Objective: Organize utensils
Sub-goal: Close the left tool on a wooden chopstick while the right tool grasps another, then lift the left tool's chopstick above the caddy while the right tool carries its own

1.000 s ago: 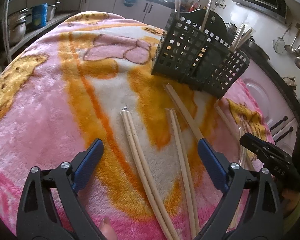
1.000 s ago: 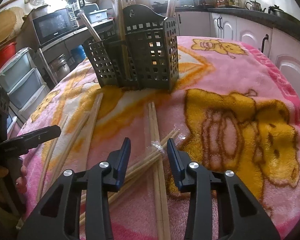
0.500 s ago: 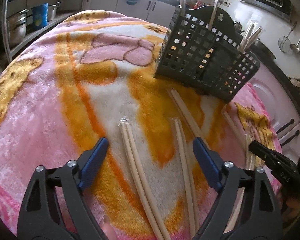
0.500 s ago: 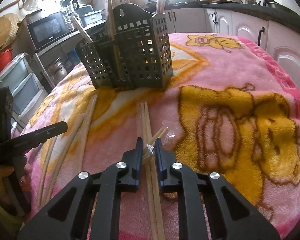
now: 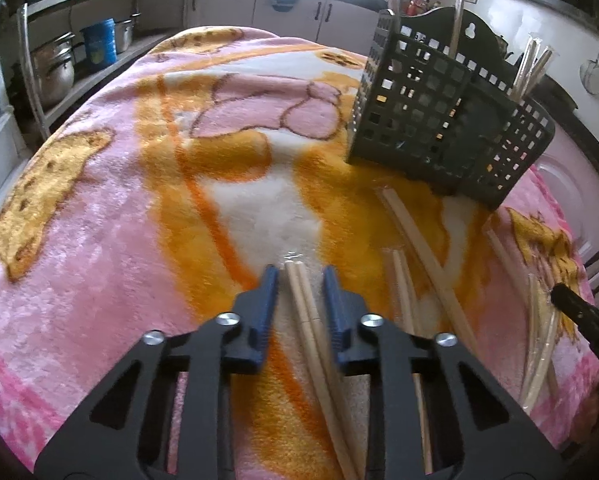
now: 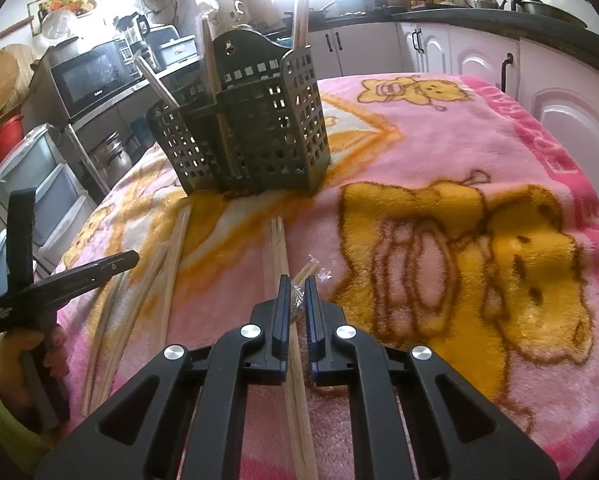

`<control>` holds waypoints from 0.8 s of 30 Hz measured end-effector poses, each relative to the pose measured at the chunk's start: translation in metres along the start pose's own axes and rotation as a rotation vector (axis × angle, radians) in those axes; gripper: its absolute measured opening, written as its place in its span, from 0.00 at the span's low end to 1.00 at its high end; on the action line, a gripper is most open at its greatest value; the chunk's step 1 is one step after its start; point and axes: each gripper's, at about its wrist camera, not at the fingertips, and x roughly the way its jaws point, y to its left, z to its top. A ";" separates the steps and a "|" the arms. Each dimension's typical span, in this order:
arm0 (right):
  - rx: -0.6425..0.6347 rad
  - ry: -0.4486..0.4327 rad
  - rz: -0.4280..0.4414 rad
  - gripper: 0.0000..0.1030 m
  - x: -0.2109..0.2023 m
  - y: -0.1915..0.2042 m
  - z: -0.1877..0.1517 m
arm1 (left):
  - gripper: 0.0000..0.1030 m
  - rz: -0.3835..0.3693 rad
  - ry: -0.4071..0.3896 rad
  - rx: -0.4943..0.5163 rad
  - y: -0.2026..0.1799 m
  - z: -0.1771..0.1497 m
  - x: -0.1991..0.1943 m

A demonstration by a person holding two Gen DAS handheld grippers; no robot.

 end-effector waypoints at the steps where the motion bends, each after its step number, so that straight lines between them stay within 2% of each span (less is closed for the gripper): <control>1: 0.001 -0.003 -0.001 0.07 -0.001 0.000 0.000 | 0.09 -0.002 -0.003 0.001 0.000 0.000 0.000; 10: -0.008 -0.041 0.000 0.07 -0.013 0.004 0.003 | 0.04 -0.079 -0.031 0.012 -0.006 -0.002 -0.011; 16: -0.021 -0.074 0.017 0.05 -0.024 0.011 0.010 | 0.03 -0.149 -0.105 0.015 -0.014 0.005 -0.034; 24: -0.049 -0.130 0.030 0.05 -0.041 0.022 0.031 | 0.03 -0.212 -0.191 0.004 -0.018 0.031 -0.065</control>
